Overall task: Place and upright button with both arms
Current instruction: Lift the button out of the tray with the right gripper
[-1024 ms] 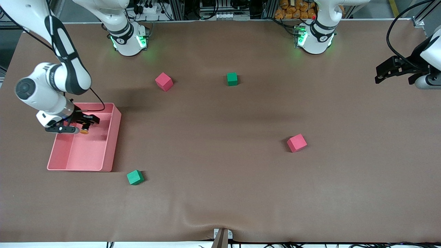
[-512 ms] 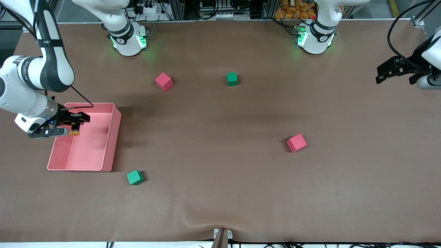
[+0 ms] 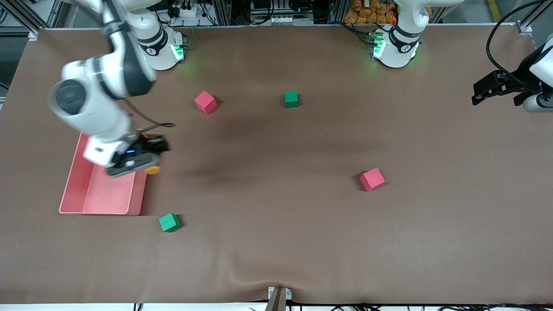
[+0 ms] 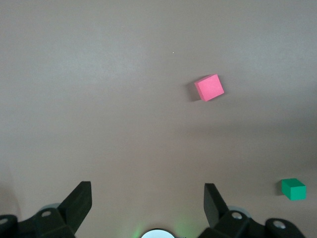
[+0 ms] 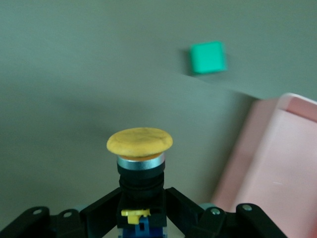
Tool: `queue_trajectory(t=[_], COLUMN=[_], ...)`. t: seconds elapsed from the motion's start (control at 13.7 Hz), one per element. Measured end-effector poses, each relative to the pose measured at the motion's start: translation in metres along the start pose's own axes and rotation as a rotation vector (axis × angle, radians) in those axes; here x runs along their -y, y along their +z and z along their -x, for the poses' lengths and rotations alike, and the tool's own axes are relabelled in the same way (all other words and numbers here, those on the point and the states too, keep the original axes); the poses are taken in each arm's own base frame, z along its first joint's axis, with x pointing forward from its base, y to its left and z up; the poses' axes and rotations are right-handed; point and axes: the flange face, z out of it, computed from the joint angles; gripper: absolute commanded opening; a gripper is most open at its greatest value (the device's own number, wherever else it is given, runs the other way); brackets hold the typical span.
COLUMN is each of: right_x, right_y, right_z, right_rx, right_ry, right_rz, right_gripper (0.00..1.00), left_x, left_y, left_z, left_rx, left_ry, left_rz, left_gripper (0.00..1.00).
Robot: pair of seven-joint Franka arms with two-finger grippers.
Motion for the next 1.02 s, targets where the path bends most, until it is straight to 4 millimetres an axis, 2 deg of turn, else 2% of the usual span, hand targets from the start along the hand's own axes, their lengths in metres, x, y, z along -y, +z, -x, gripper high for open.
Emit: queue_trajectory(t=[0.15,0.29,0.44,0.66,0.73,1.02], right_x=[0.087,0.165,0.223,0.282,0.296,0.348], right_y=[0.019,0.054,0.095,0.146,0.159,0.203], right_z=[-0.016,-0.032,-0.049,-0.067,-0.067,-0.054], right_rx=[0.009,0.02,0.025,-0.024,-0.045,-0.072], right_ry=[-0.002,0.006,0.04,0.122,0.141,0.184], right_rz=[0.001,0.008,0.016,0.002,-0.007,-0.007], right_gripper=[0.0,0.01,0.01,0.01,0.04,0.06], left_x=[0.0,0.0,0.004,0.011,0.01,0.013], left_y=[0.0,0.0,0.0,0.0,0.0,0.001], left_z=[0.0,0.0,0.0,0.0,0.0,0.0], left_rx=[0.0,0.0,0.0,0.001,0.0,0.001], left_ry=[0.0,0.0,-0.007,-0.02,-0.019,-0.025], left_rz=[0.0,0.0,0.0,0.001,0.001,0.001], left_gripper=[1.0,1.0,1.0,1.0,1.0,1.0])
